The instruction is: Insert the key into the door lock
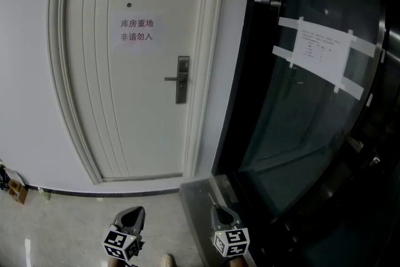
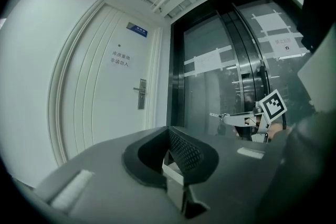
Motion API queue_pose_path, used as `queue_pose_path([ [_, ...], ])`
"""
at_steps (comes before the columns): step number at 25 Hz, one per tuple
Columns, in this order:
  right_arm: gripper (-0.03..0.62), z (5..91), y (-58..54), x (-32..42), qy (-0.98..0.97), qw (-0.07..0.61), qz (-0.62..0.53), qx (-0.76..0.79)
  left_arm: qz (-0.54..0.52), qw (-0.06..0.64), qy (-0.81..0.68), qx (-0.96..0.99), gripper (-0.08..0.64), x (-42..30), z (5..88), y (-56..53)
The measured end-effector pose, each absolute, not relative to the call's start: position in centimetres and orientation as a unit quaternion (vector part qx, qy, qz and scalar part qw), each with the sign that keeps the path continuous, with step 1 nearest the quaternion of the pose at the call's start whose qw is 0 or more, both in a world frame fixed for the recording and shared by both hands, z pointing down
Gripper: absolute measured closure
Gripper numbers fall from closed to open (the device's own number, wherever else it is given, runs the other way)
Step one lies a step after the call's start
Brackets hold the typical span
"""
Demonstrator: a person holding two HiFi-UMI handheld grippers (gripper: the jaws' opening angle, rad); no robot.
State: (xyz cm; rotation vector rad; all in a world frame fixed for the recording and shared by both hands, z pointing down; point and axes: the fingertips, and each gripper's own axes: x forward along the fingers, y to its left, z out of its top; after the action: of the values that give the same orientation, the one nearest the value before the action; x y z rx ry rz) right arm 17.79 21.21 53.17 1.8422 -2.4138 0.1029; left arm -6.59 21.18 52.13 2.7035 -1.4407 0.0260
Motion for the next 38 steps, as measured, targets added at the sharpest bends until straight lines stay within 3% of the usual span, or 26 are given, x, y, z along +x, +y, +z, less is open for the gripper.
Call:
queue_pose_path([
  [38,0.583,52.1,-5.2,11.6,-0.780,0.052,0.034,0.623,0.003,0.042,-0.458,0.888,0.557,-13.0,51.8,-5.7],
])
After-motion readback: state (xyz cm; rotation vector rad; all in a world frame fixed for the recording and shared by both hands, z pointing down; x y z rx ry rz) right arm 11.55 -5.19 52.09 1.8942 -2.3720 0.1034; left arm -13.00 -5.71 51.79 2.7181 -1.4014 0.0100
